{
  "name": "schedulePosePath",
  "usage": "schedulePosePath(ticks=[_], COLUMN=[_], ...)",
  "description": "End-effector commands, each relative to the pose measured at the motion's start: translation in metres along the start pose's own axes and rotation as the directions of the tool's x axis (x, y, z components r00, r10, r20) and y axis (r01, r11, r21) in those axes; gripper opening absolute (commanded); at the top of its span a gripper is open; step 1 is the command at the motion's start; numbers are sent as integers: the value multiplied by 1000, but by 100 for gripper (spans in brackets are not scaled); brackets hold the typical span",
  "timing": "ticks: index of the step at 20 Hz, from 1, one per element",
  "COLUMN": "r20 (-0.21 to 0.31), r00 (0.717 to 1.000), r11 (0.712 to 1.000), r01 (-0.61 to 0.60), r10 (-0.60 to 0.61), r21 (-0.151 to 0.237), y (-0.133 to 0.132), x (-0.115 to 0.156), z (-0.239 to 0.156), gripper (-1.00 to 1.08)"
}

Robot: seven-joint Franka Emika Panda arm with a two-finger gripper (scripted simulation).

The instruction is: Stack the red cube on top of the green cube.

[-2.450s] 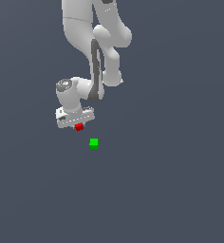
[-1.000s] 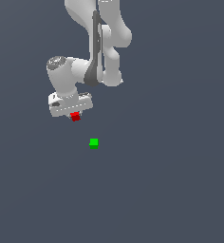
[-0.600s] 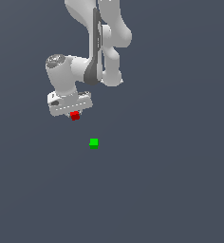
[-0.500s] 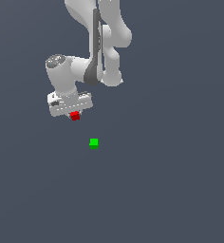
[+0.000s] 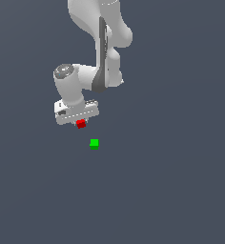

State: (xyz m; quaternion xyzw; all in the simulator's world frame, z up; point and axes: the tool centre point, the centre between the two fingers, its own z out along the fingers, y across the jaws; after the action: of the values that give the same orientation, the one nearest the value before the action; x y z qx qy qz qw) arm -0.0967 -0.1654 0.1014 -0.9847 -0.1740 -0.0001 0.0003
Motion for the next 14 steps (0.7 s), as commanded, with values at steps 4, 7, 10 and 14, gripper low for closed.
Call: schedulePosePath(ticks=[4,7,10,14], r20=[-1,-1,-1,0], r00=[1000,1000,1000,1000], r11=[1000,1000,1000,1000], r01=[1,1,1,1], r10=[-1,-1,-1,-1], r21=[0,0,0,0], y=[-18,-26,-31,-36], x=[44,66,82,96], z=[18,27,33,39], gripper=[-100,-100,-100,-100])
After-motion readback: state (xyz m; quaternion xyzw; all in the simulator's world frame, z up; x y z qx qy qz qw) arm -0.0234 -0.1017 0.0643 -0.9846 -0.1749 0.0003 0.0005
